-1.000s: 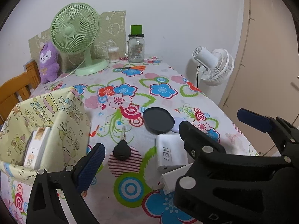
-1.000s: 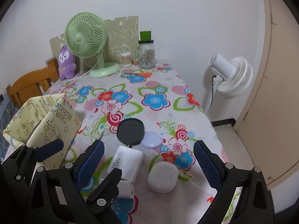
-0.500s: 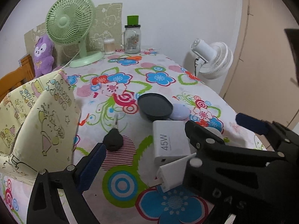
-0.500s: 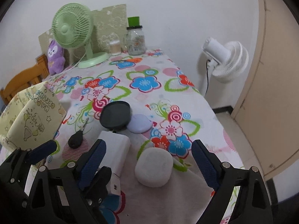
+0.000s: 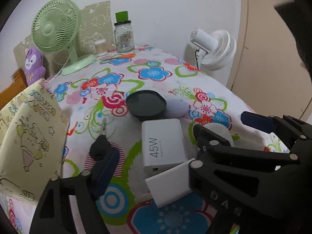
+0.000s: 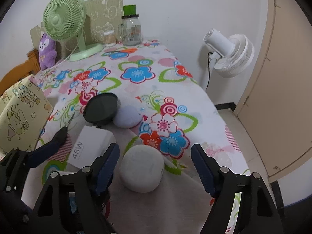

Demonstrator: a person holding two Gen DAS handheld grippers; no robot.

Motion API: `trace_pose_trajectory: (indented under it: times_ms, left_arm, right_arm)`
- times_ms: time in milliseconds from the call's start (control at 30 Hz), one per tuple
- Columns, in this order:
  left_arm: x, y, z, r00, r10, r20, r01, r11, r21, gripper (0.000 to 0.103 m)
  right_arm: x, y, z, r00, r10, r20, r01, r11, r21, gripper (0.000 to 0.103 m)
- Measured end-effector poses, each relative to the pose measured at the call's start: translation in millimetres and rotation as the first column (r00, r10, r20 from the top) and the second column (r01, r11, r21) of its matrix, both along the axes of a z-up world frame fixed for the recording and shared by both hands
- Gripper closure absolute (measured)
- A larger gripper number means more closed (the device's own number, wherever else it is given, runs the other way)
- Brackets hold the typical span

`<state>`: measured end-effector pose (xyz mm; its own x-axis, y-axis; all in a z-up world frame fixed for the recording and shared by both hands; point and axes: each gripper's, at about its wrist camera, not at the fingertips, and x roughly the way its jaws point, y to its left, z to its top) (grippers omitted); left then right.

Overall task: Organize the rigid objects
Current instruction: 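Grasp the white wall charger with left gripper while right grasps the white round puck, then lift the wall charger with left gripper while right lifts the white puck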

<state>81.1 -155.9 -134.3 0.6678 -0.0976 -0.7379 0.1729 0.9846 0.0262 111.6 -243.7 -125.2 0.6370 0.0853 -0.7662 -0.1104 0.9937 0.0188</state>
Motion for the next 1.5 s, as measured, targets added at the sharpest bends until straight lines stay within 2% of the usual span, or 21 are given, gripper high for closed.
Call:
trace_pose_trajectory:
  times_ms: [100,267,333,367,433,467,500,600,933,1500]
  left_arm:
    - [2.8,-0.9,-5.8,1.0,-0.005,-0.028,0.004,1.0,-0.017,0.034]
    - [6.0,-0.4,-7.6,0.999,-0.006,-0.037,0.005,0.999,-0.039,0.035]
    - [9.8,0.2,-7.2,0.999,-0.01,-0.051,0.008,0.999,-0.05,0.035]
    - [11.4,0.3,-6.9,0.998,-0.015,-0.056,0.012,0.999,-0.052,0.035]
    - [11.8,0.1,-7.6,0.999,-0.02,-0.051,0.017,0.998,-0.053,0.035]
    - [12.2,-0.2,-7.3,0.999,-0.016,-0.048,0.014,0.999,-0.052,0.038]
    - [12.6,-0.5,-6.9,0.999,-0.016,-0.047,0.014,0.998,-0.054,0.046]
    - [15.0,-2.9,-5.4,0.998,-0.033,-0.057,0.031,0.999,-0.036,0.052]
    - [11.2,0.8,-2.2,0.998,-0.026,-0.06,0.024,0.999,-0.041,0.054]
    - [-12.7,19.7,20.5,1.0,0.008,-0.013,-0.009,0.999,-0.049,0.054]
  right_arm:
    - [2.0,2.0,-5.5,1.0,0.007,-0.022,-0.007,1.0,-0.003,0.029]
    - [4.1,0.9,-9.6,0.999,-0.002,-0.036,0.002,1.0,0.021,0.035]
    - [6.2,0.3,-10.5,0.999,0.006,-0.044,-0.004,0.999,0.05,0.049]
    - [7.1,-0.5,-11.0,0.999,0.004,-0.048,-0.001,0.998,0.07,0.051]
    - [7.6,-0.1,-10.7,0.999,-0.005,-0.045,0.008,0.998,0.065,0.051]
    - [8.0,0.7,-10.6,0.999,-0.004,-0.044,0.007,0.998,0.062,0.051]
    - [8.4,0.5,-10.4,0.999,-0.008,-0.047,0.01,0.998,0.062,0.051]
    - [9.5,-0.7,-9.2,0.998,-0.028,-0.048,0.031,0.998,0.059,0.052]
    - [5.2,1.5,-4.1,0.999,-0.032,-0.034,0.033,0.999,0.032,0.052]
    - [-19.9,17.1,18.8,1.0,-0.019,0.009,0.018,0.998,0.056,0.055]
